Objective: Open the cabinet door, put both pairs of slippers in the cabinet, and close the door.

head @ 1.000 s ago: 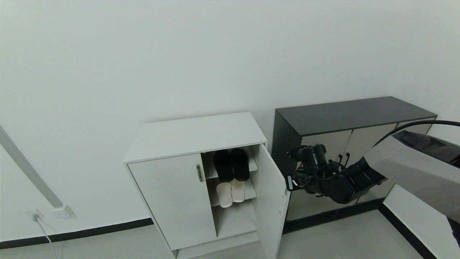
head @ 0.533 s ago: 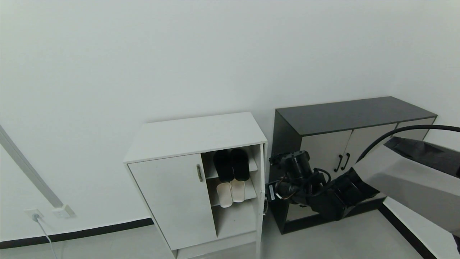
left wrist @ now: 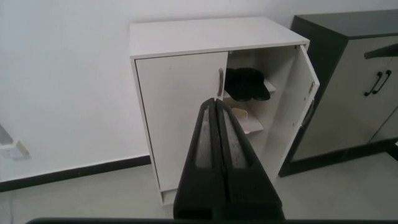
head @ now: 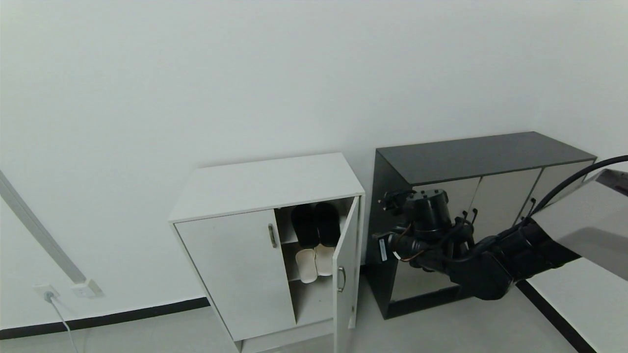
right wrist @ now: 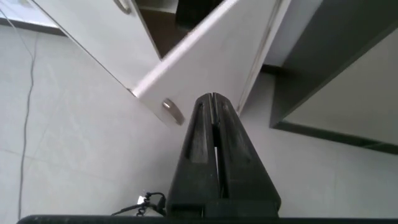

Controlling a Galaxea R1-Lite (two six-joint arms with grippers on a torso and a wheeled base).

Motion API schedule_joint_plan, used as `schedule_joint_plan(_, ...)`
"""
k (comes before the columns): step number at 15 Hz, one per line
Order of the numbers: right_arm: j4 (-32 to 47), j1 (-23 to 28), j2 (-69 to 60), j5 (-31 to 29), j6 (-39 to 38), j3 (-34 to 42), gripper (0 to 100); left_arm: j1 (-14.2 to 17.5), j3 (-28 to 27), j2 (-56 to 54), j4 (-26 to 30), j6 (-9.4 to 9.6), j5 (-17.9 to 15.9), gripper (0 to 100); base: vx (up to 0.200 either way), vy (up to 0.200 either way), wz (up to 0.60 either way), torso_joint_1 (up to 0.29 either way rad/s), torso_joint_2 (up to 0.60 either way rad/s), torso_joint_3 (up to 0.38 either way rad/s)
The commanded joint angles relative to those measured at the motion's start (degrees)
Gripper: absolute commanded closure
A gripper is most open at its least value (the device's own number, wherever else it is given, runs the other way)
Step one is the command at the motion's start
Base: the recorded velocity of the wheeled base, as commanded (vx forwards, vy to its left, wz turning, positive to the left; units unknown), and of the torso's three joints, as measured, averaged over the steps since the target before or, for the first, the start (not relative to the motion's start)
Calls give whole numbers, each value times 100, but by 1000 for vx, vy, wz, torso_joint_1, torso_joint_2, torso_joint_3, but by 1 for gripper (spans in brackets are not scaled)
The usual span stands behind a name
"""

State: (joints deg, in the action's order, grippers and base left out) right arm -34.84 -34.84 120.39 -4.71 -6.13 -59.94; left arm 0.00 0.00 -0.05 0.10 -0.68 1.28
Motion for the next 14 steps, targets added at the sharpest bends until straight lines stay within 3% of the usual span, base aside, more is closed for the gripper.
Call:
schedule_joint_plan(1,-14,-5,-86,5,33,70,100,0,0,5,-1,-2,4,100,0,0,600,-2,2,2)
schedule_joint_plan(5,-23,-5,-42,22,42,114,100,0,0,5,-1,-2,4,100,0,0,600,5,5,5)
schedule_joint_plan(9,-260,65,-69,84,147,334,100,0,0,5,-1,-2,4,100,0,0,0,0,0,0)
schedule_joint_plan(14,-770,364,-262,198,613,1257,100,0,0,5,-1,-2,4,100,0,0,0,0,0,0)
